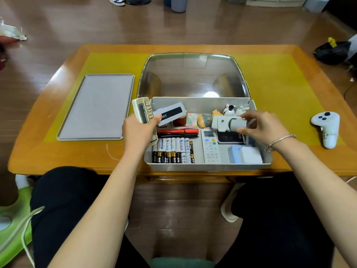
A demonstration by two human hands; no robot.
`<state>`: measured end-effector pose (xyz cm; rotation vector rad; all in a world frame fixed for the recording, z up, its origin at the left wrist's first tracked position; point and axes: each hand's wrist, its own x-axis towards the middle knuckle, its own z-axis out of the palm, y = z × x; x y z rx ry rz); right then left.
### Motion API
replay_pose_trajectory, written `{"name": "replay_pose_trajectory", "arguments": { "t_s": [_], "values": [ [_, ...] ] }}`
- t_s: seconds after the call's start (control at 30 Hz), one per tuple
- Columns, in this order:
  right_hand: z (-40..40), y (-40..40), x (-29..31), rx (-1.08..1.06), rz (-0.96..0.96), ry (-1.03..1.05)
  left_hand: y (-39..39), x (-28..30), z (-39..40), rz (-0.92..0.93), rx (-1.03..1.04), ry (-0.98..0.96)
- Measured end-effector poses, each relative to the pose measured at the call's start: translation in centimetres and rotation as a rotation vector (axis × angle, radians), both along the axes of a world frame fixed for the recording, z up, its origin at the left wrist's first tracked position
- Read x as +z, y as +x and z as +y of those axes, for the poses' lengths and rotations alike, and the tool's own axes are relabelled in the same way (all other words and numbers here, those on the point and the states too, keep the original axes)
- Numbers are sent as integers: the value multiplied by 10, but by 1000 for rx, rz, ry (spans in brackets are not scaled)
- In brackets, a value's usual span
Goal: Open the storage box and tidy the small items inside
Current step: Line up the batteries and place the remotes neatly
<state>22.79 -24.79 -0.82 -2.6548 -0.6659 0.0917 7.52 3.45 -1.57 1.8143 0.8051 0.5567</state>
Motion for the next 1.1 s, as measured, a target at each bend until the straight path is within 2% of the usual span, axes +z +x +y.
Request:
{"name": "replay_pose_trajectory", "arguments": {
  "t_s": [0.3,0.57,0.67,0.8,0.93,1.1],
  "values": [
    [-3,3,-8,24,-46,1,0,1,-8,8,-34,-16],
    [3,-4,4,93,-168,249,2,3,-9,-1,-33,-15],
    [7,2,9,119,-212,188,1,4,-11,-6,-47,-3],
    [8,6,7,92,-168,52,1,4,-11,-12,-61,7],
    [11,1,5,79,-150,93,1,4,-13,-21,-69,-3],
    [8,-1,4,106,-111,46,2,4,-16,-23,-94,-5]
  ]
}}
